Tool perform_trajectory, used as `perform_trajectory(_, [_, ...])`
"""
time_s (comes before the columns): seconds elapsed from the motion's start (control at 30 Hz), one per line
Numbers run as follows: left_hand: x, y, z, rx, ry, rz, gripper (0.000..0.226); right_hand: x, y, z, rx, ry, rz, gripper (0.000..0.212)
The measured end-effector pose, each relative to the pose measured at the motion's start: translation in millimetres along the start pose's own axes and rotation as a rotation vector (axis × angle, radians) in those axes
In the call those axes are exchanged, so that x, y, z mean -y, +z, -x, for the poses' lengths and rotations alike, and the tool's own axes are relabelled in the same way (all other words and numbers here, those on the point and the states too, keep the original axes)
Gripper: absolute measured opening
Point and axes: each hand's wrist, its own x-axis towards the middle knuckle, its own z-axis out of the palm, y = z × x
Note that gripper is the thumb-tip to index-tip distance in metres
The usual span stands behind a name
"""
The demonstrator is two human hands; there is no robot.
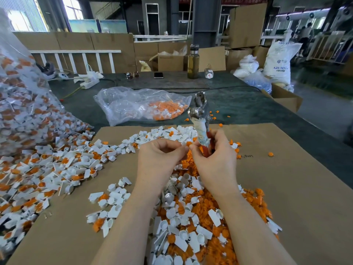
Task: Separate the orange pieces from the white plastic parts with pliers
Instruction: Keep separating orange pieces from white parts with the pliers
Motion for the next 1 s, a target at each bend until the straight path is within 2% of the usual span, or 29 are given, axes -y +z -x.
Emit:
perform_trajectory(0.17, [1.0,0.9,0.0,-0.026,0.020,-0.047,0.012,1.0,0.2,-0.3,0.048,-0.013,0.046,0.035])
perform_trajectory(0.7, [1.9,3.3,-0.4,-0.101,0.036,-0.147,0.015,1.7,-1.8,-0.8,0.146,0.035,0.002,0.027])
perform_trajectory(1.0, [3.2,-9.1,-5.9,-0.123,0.047,0.055,0.007,1.4,-16.7,-6.4,0.463,0.208,-0.049,0.012])
